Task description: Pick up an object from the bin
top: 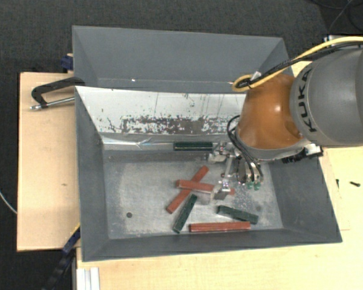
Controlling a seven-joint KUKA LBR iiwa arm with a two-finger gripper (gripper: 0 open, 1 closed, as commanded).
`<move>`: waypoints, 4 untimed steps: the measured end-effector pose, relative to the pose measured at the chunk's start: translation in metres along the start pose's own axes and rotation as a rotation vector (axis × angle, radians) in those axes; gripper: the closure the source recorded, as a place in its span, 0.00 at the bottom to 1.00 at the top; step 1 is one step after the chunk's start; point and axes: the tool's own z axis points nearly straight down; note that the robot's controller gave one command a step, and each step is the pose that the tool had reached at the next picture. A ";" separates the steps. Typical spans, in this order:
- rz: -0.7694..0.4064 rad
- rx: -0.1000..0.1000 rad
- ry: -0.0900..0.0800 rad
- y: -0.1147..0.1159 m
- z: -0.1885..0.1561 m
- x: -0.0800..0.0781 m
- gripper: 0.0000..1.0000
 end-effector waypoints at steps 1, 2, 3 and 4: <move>0.234 0.001 0.007 0.004 0.022 0.009 0.00; 0.177 0.001 0.021 0.015 0.025 0.015 1.00; 0.177 0.001 0.020 0.015 0.025 0.015 1.00; 0.177 0.001 0.020 0.015 0.023 0.016 1.00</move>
Offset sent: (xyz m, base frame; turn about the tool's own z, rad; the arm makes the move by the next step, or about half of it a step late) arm -0.0136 0.0148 -0.0318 0.1797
